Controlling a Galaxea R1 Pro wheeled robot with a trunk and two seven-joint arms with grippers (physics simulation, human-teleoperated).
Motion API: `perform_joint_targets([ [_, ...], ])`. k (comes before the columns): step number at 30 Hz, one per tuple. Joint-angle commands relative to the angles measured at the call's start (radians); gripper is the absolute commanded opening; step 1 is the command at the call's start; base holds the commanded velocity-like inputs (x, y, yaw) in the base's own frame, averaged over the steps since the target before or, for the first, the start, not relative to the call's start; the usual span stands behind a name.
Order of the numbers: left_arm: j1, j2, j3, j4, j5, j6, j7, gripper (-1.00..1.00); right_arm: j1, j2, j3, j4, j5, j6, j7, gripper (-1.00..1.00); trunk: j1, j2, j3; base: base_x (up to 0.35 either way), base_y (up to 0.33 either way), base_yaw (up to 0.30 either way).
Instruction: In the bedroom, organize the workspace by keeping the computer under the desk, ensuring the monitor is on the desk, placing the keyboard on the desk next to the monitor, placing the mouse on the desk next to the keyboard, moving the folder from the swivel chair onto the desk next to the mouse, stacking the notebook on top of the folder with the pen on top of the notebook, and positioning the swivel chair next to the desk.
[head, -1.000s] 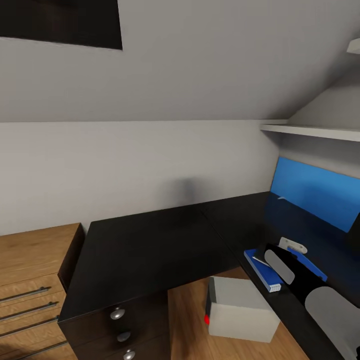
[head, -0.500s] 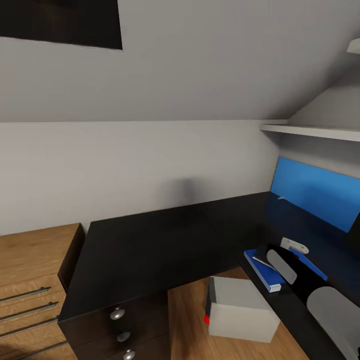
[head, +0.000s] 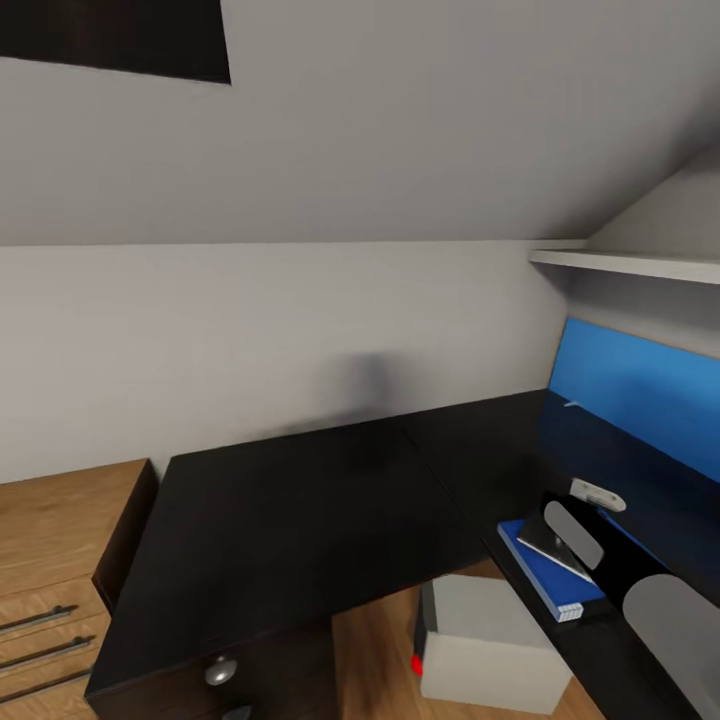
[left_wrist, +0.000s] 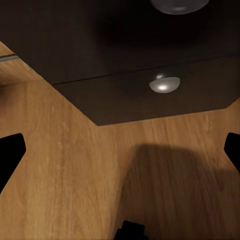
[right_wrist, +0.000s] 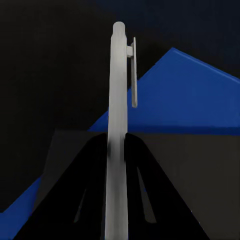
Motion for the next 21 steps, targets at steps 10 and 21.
perform_joint_targets([
  [10, 0.000, 0.002, -0.010, -0.002, 0.009, -0.005, 0.007, 1.00, -0.045, -0.005, -0.026, 0.137, -0.004, 0.029, 0.084, -1.00, 0.000, -0.001, -0.001, 0.018, 0.000, 0.000],
  [21, 0.000, 0.002, -0.010, -0.002, 0.011, -0.004, 0.007, 1.00, -0.052, -0.003, -0.027, 0.151, -0.003, 0.031, 0.092, -1.00, 0.000, -0.001, -0.001, -0.020, 0.000, 0.000],
])
